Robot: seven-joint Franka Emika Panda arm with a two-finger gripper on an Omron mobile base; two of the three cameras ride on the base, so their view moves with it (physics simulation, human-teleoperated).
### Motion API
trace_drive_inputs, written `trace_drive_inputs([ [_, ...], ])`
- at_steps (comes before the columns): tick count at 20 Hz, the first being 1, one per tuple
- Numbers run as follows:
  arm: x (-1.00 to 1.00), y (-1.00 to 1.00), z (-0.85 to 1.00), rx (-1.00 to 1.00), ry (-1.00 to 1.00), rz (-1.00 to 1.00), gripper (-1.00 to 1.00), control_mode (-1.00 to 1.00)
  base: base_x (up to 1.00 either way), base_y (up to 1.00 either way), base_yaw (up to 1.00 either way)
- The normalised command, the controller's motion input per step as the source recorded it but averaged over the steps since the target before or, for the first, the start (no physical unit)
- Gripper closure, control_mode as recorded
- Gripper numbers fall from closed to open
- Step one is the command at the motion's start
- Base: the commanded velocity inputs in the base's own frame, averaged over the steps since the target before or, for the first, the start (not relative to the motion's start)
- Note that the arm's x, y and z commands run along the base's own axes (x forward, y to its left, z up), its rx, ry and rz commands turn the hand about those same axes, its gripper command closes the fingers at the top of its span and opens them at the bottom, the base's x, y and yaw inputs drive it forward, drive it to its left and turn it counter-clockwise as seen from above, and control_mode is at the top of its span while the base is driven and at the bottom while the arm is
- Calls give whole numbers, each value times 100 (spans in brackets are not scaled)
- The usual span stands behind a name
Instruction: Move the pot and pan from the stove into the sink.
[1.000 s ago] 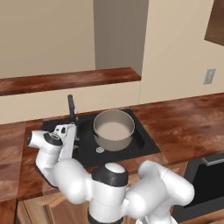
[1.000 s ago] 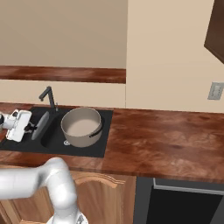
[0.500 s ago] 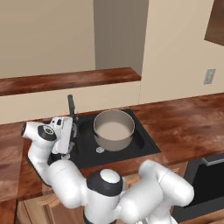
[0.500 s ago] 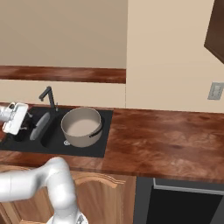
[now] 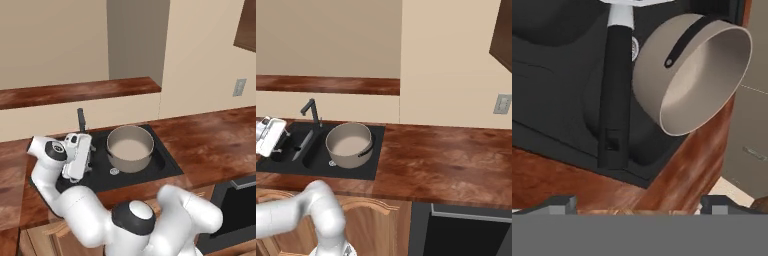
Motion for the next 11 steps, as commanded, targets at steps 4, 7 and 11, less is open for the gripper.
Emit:
trace_drive_inputs([
  [4, -95, -76, 3, 9, -6, 0, -100, -100, 0, 0, 0],
  [7, -82, -77, 9, 16, -16, 0, -100, -100, 0, 0, 0],
  [11, -64, -65, 13, 22, -23, 0, -100, -100, 0, 0, 0],
])
